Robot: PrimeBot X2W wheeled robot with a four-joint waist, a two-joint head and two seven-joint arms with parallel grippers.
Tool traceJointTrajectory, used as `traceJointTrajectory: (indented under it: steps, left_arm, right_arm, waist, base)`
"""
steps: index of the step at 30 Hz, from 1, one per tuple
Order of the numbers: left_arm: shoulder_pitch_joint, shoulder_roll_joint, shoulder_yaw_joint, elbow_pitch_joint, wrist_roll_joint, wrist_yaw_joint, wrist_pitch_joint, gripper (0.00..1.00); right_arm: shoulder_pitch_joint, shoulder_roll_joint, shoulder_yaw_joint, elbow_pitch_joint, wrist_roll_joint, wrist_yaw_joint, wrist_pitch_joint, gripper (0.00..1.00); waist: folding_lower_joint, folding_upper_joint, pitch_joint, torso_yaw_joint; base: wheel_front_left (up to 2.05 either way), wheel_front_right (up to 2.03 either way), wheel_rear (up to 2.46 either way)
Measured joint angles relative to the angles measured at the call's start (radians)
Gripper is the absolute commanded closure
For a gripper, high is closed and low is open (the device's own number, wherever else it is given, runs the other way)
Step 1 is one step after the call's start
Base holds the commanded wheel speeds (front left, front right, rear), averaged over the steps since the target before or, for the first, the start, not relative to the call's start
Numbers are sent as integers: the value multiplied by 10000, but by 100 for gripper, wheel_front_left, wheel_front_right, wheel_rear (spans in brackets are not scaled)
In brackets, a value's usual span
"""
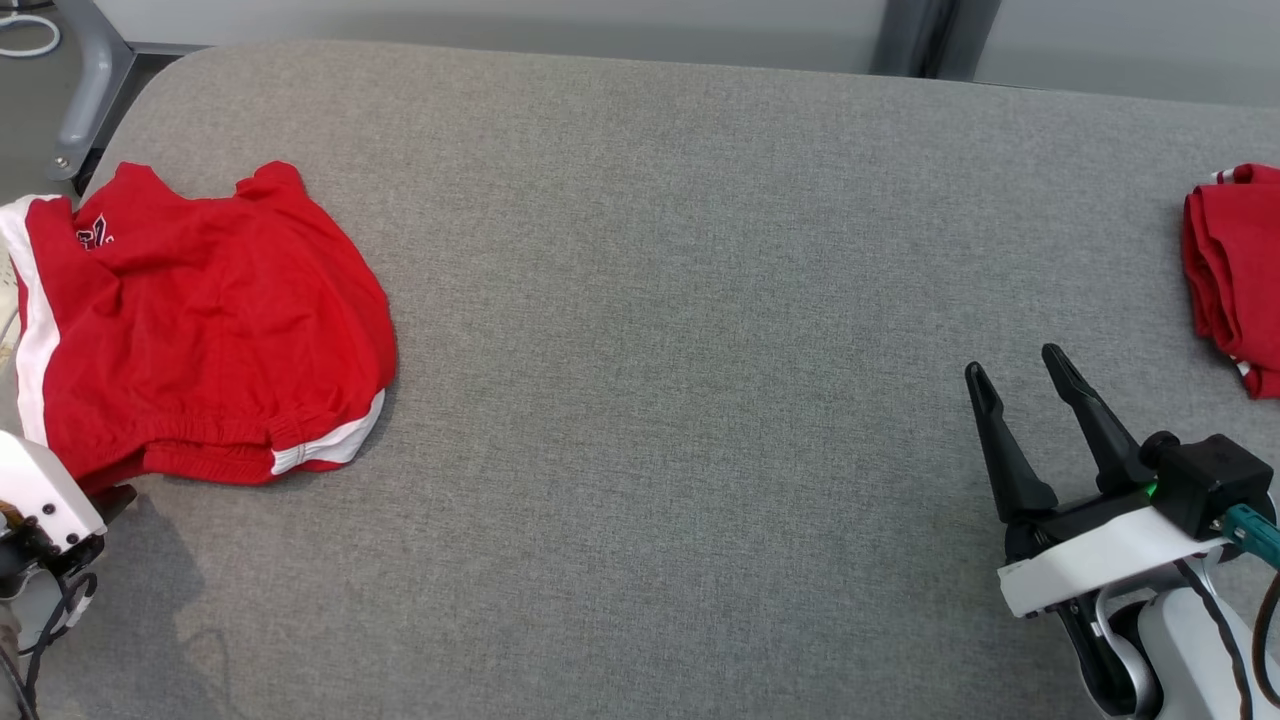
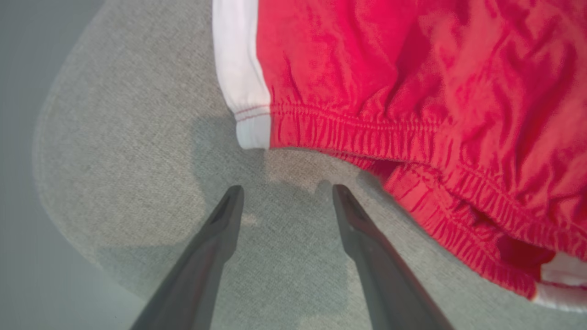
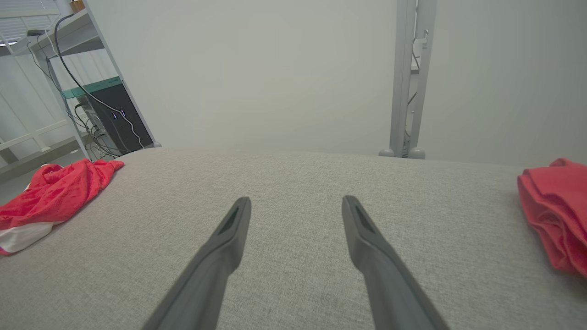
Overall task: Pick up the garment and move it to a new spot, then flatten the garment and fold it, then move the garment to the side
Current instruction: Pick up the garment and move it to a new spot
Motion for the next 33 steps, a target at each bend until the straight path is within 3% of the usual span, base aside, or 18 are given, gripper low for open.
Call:
traceJointTrajectory:
  steps: [1,2,4,5,21,33]
  left_arm:
    - [-3,-17,2,79,-27,-58,-2,11]
    - [-12,-38,2,130,-42,-86,-8,48]
    - [-61,-73,-29,196,-56,-169,-35,93]
    - [-189,-113,-65,253,-86,-238,-61,100]
    - [-420,-98,-564,38,-8,-702,-514,100]
    - [-4,-98,-1285,-1944,90,-957,-1160,100]
  right_arm:
    - [0,0,-2,0,0,0,0,0]
    - [0,-4,-13,-2,0,0,0,0]
    - [-12,-4,-10,-2,-2,0,0,0]
    - [-32,-2,17,10,-2,0,0,0]
    - [-4,63,33,205,31,0,0,0]
    - [408,257,-142,224,100,0,0,0]
  waist:
    - [0,0,1,-1]
    - [0,0,2,6]
    - [0,0,0,35]
    - [0,0,-6,70]
    - [0,0,-411,176]
    - [0,0,-1236,15]
  base:
    - [0,0,0]
    - [0,0,0]
    - [0,0,0]
    - [0,0,0]
    - [0,0,0]
    - [0,0,0]
